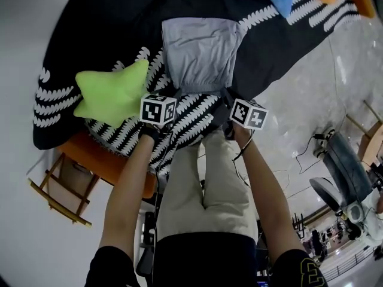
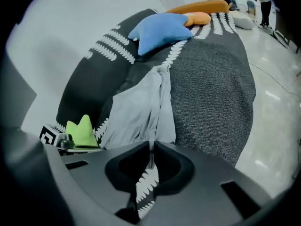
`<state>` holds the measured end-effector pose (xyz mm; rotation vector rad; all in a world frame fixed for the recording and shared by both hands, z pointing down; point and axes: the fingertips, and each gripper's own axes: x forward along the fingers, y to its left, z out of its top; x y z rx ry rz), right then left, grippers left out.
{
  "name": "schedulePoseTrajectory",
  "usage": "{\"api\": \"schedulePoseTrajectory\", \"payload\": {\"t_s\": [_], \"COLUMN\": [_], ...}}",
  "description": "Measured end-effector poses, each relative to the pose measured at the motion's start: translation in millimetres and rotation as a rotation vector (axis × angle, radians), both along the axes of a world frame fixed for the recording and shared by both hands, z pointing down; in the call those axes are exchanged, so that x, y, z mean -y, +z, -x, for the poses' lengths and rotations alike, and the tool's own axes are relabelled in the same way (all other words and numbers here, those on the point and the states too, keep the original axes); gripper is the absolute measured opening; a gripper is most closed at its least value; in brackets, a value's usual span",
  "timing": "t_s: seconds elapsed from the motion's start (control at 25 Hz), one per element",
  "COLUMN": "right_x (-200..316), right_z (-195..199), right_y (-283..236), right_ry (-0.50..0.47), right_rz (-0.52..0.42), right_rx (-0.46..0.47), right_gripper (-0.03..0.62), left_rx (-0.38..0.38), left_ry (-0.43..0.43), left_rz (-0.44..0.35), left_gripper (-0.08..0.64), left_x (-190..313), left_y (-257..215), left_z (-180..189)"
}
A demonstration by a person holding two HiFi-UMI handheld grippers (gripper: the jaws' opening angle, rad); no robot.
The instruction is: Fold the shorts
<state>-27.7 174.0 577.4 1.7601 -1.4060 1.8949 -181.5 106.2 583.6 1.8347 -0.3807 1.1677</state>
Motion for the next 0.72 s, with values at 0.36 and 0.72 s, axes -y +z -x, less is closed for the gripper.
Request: {"api": "schedulePoseTrajectory", "payload": {"t_s": [0.36,0.72], "right_x": [-38.1,-4.7], "right_z": [-12.5,-22.1], "right_y": [20.3,31.3], "right_ry": [-0.198,-0.26], "right_rz": [0.019,0.045], "right_rx": [-0.107,-0.023], "right_gripper": [0.075,0.052], "left_rx": [-0.004,-0.021], "left_ry": [-0.052,-0.01], "left_rz": [0.093,0.103], "left_gripper": [0.048,0.048], "left_x": [-34.3,-20.3], "left_y": [15.8,12.6], "left_z": [-2.5,-20.6]}}
